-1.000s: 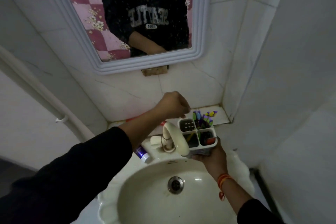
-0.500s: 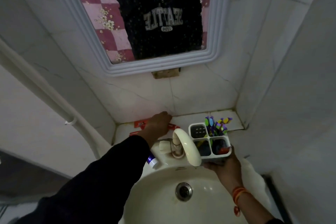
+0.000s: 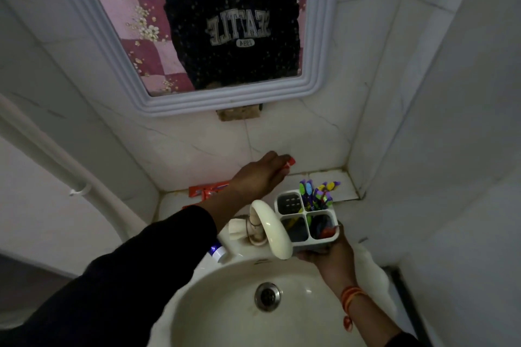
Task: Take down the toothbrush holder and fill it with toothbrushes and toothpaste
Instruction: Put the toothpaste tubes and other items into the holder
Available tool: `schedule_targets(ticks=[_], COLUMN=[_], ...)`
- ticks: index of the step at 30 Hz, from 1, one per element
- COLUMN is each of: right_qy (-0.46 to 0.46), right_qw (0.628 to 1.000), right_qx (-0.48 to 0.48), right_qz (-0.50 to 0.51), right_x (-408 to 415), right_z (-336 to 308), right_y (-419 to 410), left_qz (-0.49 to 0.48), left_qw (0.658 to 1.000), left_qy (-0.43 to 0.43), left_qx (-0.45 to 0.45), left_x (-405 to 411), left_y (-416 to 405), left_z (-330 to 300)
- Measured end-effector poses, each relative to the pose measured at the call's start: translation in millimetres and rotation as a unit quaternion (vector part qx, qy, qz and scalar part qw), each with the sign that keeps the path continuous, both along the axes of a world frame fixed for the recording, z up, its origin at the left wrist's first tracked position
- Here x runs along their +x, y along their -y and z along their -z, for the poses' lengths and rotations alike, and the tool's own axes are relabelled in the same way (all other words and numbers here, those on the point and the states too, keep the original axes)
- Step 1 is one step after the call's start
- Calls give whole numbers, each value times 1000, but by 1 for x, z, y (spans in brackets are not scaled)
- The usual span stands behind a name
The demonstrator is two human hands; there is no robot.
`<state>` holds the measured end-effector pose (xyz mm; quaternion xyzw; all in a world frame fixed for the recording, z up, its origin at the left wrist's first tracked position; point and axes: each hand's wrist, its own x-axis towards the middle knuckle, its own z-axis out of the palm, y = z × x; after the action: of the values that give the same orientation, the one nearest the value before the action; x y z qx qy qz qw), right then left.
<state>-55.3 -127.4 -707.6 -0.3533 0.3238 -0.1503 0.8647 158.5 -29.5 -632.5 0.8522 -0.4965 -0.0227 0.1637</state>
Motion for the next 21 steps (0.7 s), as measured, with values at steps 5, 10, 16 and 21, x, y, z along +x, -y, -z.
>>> schedule_targets(ticks=[5, 10, 16, 21], right_qy=[2, -15, -98, -97], right_qw=[1000, 996, 924, 909], right_qx=[3, -88, -366, -401], right_qz=[6, -8, -60, -57], right_x=[-1, -5, -10, -8], right_z=[5, 12, 14, 8], right_y=[1, 0, 0, -1], left_qz=[105, 142, 103, 76], left_qw=[981, 923, 920, 948], left_qy=[-38, 13, 106, 16], left_qx=[160, 358, 363, 308], left_x=[-15, -63, -106, -118], left_y=[16, 53, 74, 66], left_z=[-81, -128, -112, -97])
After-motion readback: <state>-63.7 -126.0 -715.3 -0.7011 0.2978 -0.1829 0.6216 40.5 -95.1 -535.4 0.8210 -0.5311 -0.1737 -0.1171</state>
